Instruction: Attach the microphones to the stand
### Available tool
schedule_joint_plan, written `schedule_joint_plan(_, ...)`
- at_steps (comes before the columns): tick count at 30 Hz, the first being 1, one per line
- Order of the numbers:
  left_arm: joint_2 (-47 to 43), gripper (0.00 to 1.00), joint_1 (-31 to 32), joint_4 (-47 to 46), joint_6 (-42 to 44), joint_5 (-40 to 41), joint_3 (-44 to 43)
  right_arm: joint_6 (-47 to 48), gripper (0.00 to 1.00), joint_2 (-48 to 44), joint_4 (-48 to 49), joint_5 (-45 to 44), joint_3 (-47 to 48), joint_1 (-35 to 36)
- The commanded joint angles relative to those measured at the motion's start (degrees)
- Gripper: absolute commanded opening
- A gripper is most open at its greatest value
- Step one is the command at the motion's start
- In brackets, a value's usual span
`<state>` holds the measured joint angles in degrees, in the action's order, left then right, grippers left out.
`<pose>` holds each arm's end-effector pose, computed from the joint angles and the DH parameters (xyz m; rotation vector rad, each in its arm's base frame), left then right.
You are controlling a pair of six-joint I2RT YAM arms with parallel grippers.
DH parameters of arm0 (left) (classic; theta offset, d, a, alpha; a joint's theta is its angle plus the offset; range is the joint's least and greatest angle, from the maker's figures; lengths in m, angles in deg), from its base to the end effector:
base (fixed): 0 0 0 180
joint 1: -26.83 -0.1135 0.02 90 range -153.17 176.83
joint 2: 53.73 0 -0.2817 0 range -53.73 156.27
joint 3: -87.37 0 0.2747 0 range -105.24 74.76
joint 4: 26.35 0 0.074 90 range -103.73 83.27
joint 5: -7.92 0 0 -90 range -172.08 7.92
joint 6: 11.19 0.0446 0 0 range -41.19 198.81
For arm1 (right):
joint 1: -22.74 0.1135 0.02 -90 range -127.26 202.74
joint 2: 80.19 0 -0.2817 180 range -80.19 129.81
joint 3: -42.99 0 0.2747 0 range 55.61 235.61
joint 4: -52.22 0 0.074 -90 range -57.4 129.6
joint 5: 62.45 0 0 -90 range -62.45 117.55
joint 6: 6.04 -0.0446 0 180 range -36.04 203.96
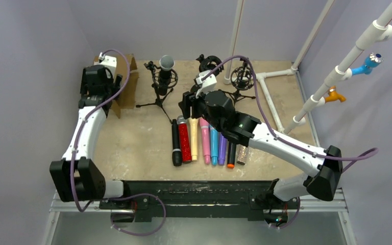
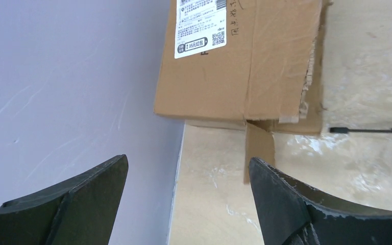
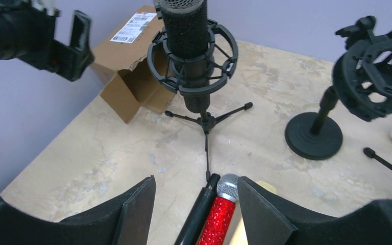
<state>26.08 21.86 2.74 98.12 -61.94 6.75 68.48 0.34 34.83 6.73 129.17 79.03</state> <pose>0.3442 0.0454 0.3397 0.0406 2.0897 0.6220 0.2131 0.2909 0.3949 -0.3712 1.7607 0.5838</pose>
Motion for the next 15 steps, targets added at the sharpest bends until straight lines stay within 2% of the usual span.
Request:
schedule_joint_plan(1,-8.5,0.88,0.0,10.4,-3.3,-7.5,-2.3,-1.9,0.64,-5.1,-4.5,-5.5,0.7,-0.1)
schedule_joint_plan(3,-12.0,0.88,-0.1,16.1,-4.3,-12.4,-3.1,-2.5,0.64,-5.5,-7.9,-7.6,2.3,-0.4)
schedule_joint_plan(8,-20.8,0.89,-0.6,28.8,-4.6,-30.6,-3.7,-6.0,0.62,-6.8,-16.0,-10.6,4.1,-1.4)
schedule_joint_plan(10,-23.2,0.92,-0.7,31.4,-4.4,-36.2,-3.2,-7.3,0.61,-7.6,-17.7,-10.6,3.4,-1.7)
schedule_joint_plan(12,-24.5,0.99,-0.6,33.2,-5.0,-40.3,-2.6,-8.8,0.59,-8.0,-20.4,-10.8,2.9,-1.8)
schedule_joint_plan(15,-24.8,1.00,-0.6,34.5,-4.8,-46.7,-0.6,-10.8,0.58,-8.8,-22.3,-9.2,0.7,-2.0)
